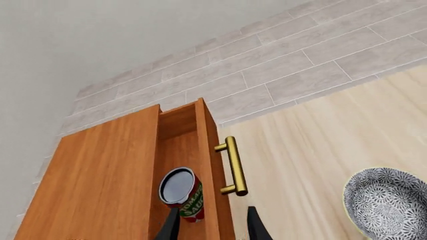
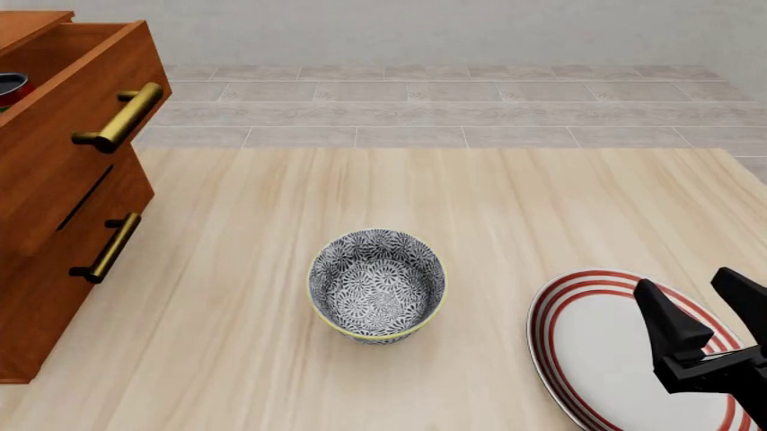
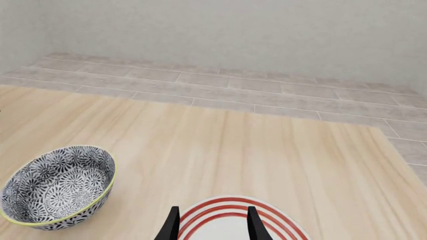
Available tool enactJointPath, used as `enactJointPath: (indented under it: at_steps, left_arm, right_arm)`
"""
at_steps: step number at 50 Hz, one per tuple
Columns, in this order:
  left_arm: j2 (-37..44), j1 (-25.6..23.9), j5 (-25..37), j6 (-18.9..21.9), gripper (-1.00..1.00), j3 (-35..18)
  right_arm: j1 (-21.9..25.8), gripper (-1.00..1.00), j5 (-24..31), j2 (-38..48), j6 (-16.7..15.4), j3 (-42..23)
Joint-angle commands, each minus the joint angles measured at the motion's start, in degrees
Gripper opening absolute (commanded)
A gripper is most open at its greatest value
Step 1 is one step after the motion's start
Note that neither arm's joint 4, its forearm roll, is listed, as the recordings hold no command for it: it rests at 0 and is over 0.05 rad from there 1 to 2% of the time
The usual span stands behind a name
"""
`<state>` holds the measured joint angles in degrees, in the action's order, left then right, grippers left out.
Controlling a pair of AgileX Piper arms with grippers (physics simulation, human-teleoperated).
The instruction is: Put the ketchup in the top drawer of the cabinet.
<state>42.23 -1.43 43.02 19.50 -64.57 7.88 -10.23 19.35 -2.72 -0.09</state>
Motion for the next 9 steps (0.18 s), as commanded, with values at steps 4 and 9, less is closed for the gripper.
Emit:
enactJointPath:
  at_steps: [4,9]
  left_arm:
    - [-12.7,-8.4,3.1,2.5,1.0,6.4]
    - [-16.2,-11.7,2.8,3.5,1.0,8.8]
  right_arm:
    - [0.2,1.0,-0.1,0.2,-0.1,0.0]
    - [0.2,1.0,-0.2,0.4,-0.2,0.0]
